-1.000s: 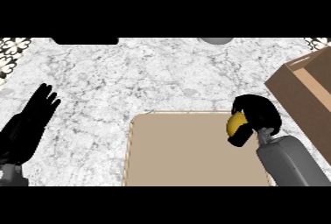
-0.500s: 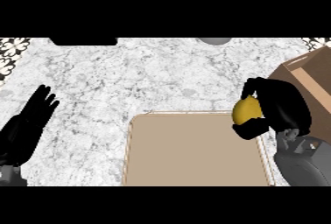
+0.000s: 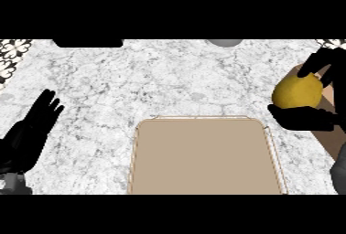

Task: Pick the lemon from the tray and place it in the cardboard box

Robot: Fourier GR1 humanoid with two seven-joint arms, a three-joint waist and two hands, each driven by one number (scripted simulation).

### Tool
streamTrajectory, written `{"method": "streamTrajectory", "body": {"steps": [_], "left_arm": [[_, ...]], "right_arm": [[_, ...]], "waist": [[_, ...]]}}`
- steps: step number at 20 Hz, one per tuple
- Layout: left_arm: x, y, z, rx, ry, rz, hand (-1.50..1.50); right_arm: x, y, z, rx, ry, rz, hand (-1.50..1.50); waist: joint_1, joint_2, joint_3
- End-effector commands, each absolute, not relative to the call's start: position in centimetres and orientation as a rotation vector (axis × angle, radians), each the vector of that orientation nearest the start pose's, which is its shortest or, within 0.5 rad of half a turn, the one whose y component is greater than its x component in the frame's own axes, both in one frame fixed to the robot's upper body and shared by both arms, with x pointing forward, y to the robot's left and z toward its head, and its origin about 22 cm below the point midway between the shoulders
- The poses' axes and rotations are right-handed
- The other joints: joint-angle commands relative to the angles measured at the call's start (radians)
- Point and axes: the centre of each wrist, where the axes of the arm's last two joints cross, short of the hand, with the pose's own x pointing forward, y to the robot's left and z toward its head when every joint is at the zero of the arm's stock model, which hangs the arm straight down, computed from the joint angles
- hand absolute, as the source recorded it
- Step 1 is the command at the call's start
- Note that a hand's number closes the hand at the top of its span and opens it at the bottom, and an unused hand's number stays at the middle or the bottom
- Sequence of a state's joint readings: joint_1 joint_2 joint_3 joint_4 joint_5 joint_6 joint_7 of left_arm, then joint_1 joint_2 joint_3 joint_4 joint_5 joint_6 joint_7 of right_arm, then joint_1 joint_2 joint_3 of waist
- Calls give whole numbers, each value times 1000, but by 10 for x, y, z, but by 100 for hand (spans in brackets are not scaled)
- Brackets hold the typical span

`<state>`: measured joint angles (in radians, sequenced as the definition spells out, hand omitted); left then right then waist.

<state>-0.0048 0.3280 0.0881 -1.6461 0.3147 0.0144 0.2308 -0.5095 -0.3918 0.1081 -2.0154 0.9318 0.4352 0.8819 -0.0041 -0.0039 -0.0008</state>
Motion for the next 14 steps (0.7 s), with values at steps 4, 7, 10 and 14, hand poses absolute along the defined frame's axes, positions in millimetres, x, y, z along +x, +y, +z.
{"method": "streamTrajectory", "body": {"steps": [4,7,10,14], "left_arm": [[241,334,52,49,-1428,43,0],[252,316,51,61,-1437,39,0],[237,306,57,51,-1443,46,0],[238,318,59,46,-1446,53,0]], "right_arm": [[246,-245,277,-1450,-1238,535,150],[271,-284,284,-1457,-1212,529,150],[274,-308,270,-1467,-1153,591,150],[283,-319,250,-1475,-1154,584,150]], "waist": [[0,2,0],[4,4,1],[7,3,1],[7,4,1]]}}
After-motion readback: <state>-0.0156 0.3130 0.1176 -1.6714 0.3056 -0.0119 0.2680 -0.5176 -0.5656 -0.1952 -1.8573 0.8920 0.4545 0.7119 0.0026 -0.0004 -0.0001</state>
